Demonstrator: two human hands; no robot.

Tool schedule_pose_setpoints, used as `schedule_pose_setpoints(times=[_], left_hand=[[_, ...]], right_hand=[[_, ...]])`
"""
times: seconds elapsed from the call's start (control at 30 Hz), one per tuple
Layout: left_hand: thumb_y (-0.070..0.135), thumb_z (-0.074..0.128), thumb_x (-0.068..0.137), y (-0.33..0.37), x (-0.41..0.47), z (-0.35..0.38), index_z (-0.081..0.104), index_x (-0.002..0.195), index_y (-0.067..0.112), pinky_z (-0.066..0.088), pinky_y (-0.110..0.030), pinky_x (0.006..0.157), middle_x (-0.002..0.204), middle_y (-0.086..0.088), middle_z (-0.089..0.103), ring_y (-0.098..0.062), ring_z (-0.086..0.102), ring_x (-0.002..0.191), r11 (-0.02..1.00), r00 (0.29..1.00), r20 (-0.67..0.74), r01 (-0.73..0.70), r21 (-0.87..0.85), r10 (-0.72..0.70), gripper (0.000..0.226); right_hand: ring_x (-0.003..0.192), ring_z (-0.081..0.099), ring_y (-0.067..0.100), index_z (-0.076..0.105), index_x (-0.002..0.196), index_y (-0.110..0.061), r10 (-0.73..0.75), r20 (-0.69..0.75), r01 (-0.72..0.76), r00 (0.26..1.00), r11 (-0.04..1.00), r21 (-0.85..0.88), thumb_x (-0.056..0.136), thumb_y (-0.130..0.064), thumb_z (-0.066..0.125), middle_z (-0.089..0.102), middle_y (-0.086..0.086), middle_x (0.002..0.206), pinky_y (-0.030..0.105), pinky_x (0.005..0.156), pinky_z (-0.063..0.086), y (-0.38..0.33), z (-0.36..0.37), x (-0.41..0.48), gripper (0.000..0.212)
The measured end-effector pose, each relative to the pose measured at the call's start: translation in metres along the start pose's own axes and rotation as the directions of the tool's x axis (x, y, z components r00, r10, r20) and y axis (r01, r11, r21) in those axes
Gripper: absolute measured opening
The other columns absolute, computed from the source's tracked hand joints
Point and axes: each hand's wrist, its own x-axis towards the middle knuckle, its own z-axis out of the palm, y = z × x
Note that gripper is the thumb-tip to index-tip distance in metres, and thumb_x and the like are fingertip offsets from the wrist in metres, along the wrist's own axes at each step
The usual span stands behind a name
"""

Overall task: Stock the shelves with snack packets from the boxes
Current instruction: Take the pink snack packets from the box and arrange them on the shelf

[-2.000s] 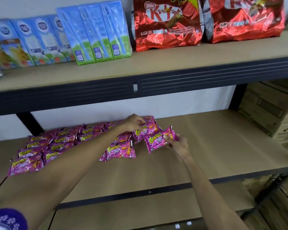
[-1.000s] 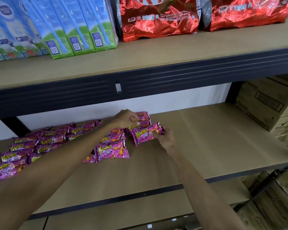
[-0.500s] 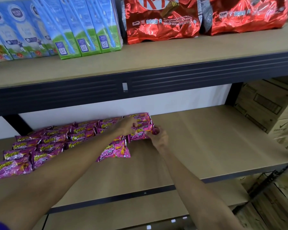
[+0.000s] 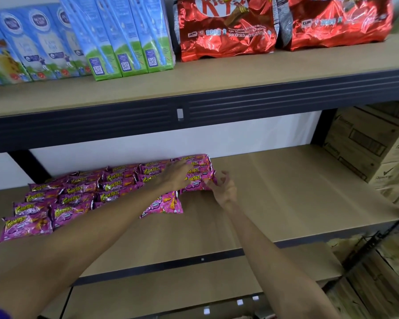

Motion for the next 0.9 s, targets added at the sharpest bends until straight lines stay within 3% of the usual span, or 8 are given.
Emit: schedule_pose_setpoints(times=[0.07, 0.17, 0.23, 0.3, 0.4, 0.53, 0.77, 0.9], left_hand=[[0.034, 0.065, 0.093, 0.004, -0.011, 0.000, 0.054, 0.136, 0.015, 0.032, -0.050, 0.112, 0.132, -0.007, 0.051, -0.025, 0.048, 0.126, 1.000, 0.998, -0.058, -0.007, -0.012, 0.007, 0.048], [0.036, 0.057, 0.097, 0.020, -0.034, 0.004, 0.063, 0.123, 0.019, 0.032, -0.050, 0.111, 0.128, -0.003, 0.052, -0.023, 0.050, 0.121, 0.999, 0.982, -0.186, -0.029, -0.025, 0.024, 0.032], [0.035, 0.054, 0.098, 0.037, -0.055, 0.007, 0.067, 0.105, 0.020, 0.042, -0.045, 0.100, 0.112, 0.000, 0.058, -0.020, 0.056, 0.106, 0.997, 0.964, -0.263, -0.043, -0.065, 0.024, 0.022], [0.033, 0.051, 0.100, 0.056, -0.077, 0.009, 0.065, 0.087, 0.018, 0.049, -0.037, 0.076, 0.083, 0.004, 0.059, -0.017, 0.057, 0.075, 0.987, 0.959, -0.283, -0.041, -0.158, -0.005, 0.024], [0.035, 0.044, 0.104, 0.082, -0.108, 0.012, 0.063, 0.089, 0.019, 0.050, -0.031, 0.056, 0.059, 0.004, 0.056, -0.013, 0.055, 0.048, 0.947, 0.973, -0.207, 0.031, -0.320, -0.101, 0.029], [0.041, 0.040, 0.104, 0.111, -0.143, 0.035, 0.053, 0.075, 0.027, 0.042, -0.029, 0.051, 0.055, 0.005, 0.052, -0.011, 0.050, 0.047, 0.917, 0.966, -0.165, 0.125, -0.379, -0.200, 0.035], [0.039, 0.041, 0.102, 0.159, -0.209, 0.088, 0.052, 0.069, 0.027, 0.043, -0.035, 0.053, 0.059, 0.002, 0.058, -0.019, 0.057, 0.054, 0.834, 0.966, -0.033, 0.204, -0.512, -0.256, 0.037], [0.035, 0.044, 0.103, 0.173, -0.245, 0.121, 0.043, 0.063, 0.026, 0.031, -0.031, 0.054, 0.053, 0.006, 0.048, -0.018, 0.047, 0.050, 0.781, 0.939, 0.095, 0.328, -0.531, -0.330, 0.042]], right_hand=[[0.114, 0.058, 0.025, 0.049, 0.137, -0.016, -0.010, -0.053, 0.008, 0.999, 1.000, -0.029, 0.076, -0.046, 0.083, 0.057, 0.003, 0.113, 0.038, 0.100, 0.047, 0.002, -0.006, -0.005, 0.076], [0.121, 0.055, 0.026, 0.053, 0.132, -0.018, -0.102, -0.089, 0.091, 0.991, 0.988, -0.124, 0.081, -0.052, 0.076, 0.062, 0.007, 0.125, 0.040, 0.100, 0.047, 0.005, -0.017, -0.023, 0.066], [0.115, 0.060, 0.023, 0.060, 0.124, -0.017, -0.176, -0.080, 0.163, 0.981, 0.976, -0.147, 0.086, -0.051, 0.070, 0.067, 0.002, 0.120, 0.038, 0.096, 0.050, 0.005, -0.027, -0.041, 0.052], [0.100, 0.068, 0.017, 0.068, 0.110, -0.017, -0.225, -0.027, 0.220, 0.974, 0.967, -0.129, 0.092, -0.045, 0.066, 0.073, 0.000, 0.105, 0.030, 0.088, 0.054, 0.002, -0.039, -0.063, 0.033], [0.075, 0.069, 0.017, 0.070, 0.091, -0.022, -0.283, 0.058, 0.286, 0.957, 0.957, -0.046, 0.098, -0.032, 0.062, 0.073, -0.002, 0.081, 0.011, 0.068, 0.050, -0.003, -0.056, -0.099, 0.015], [0.072, 0.070, 0.016, 0.069, 0.083, -0.026, -0.255, 0.144, 0.254, 0.956, 0.967, 0.023, 0.099, -0.036, 0.060, 0.072, -0.003, 0.073, 0.032, 0.075, 0.058, 0.012, -0.068, -0.138, 0.020], [0.068, 0.068, 0.012, 0.073, 0.085, -0.016, -0.230, 0.277, 0.230, 0.933, 0.973, 0.033, 0.099, -0.032, 0.060, 0.072, -0.006, 0.073, 0.033, 0.067, 0.054, 0.060, -0.078, -0.205, 0.026], [0.069, 0.072, 0.018, 0.071, 0.084, -0.015, -0.079, 0.355, 0.072, 0.931, 0.997, 0.033, 0.100, -0.027, 0.060, 0.073, 0.000, 0.072, 0.046, 0.074, 0.060, 0.097, -0.078, -0.242, 0.023]])
